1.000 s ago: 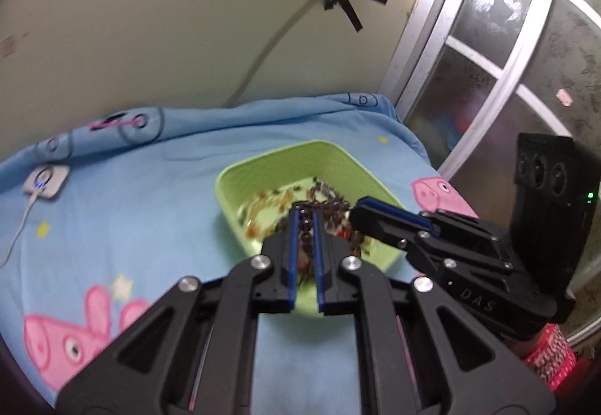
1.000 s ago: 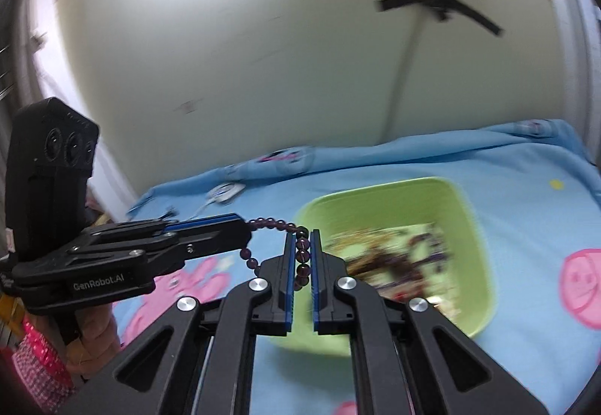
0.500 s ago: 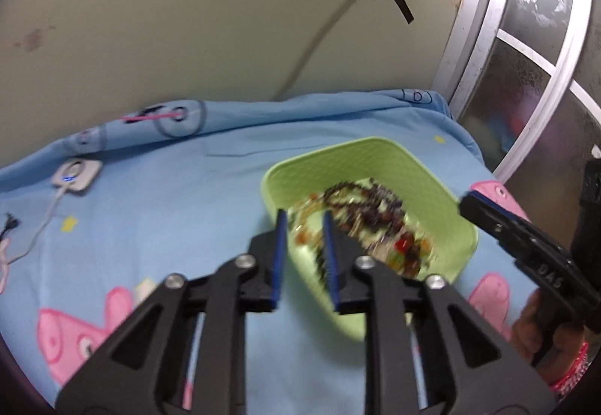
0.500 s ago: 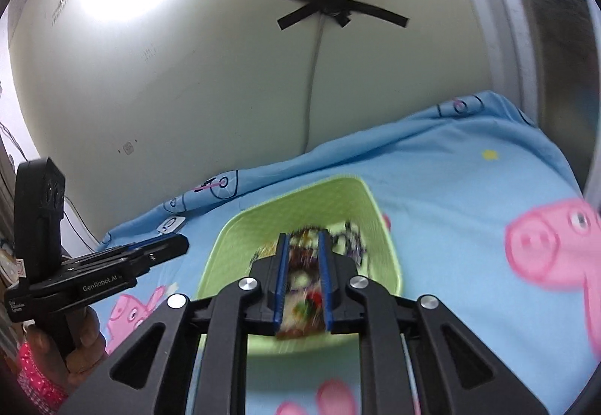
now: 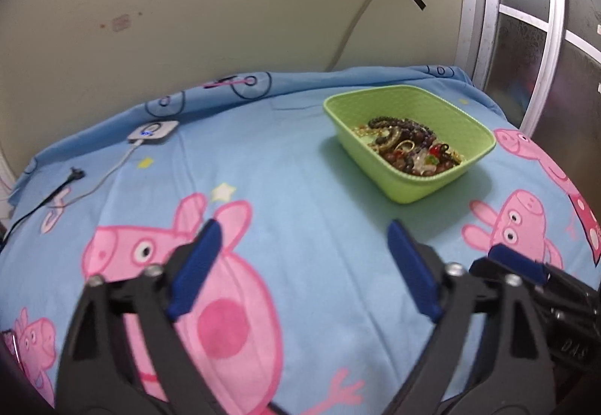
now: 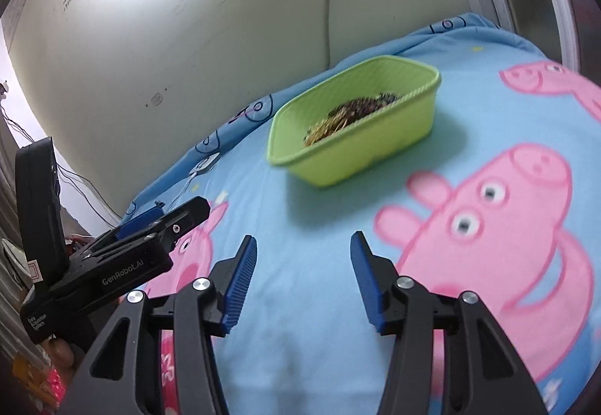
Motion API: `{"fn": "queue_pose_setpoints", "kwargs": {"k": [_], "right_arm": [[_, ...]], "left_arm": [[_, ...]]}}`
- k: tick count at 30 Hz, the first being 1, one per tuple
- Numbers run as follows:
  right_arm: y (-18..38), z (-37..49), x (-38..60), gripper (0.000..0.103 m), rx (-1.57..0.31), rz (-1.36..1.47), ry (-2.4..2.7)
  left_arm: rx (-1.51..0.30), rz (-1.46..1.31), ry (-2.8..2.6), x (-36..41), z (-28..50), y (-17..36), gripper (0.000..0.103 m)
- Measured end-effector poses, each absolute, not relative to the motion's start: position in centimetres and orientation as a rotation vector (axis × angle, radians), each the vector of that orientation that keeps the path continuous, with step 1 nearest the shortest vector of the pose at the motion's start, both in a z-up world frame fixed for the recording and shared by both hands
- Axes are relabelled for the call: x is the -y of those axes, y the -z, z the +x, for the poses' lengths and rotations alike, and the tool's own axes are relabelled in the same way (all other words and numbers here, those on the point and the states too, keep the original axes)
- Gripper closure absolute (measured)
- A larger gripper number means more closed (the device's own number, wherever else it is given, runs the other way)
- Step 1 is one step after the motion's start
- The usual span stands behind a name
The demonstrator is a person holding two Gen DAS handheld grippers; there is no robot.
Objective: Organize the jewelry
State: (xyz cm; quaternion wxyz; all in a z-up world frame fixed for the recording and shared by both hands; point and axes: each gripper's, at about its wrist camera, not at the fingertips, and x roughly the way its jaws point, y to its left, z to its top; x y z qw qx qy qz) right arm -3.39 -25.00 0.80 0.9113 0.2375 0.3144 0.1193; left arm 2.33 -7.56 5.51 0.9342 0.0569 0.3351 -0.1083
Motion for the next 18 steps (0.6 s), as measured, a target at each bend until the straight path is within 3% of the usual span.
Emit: {"fn": "queue_pose_setpoints", "kwargs": {"k": [2,4,18], "right_arm": [[-0.6,-4.1,24.6,0.059,-0.632,0.501,-0.215],[-0.5,-5.0,24.6,0.053,-0.593,0.533,-0.178],[0.3,-4.8,24.6,0.053,-0.603,0.559,-0.115]], "left_arm": [[-0.672,0.116,0.202,7.0,1.7,-5.4,0.006],[-0.656,0.126,0.165,6.5,1.1,-5.2,0.006],[-0.643,0.175,0.077,6.3,0.3,-3.3,0.006]]}}
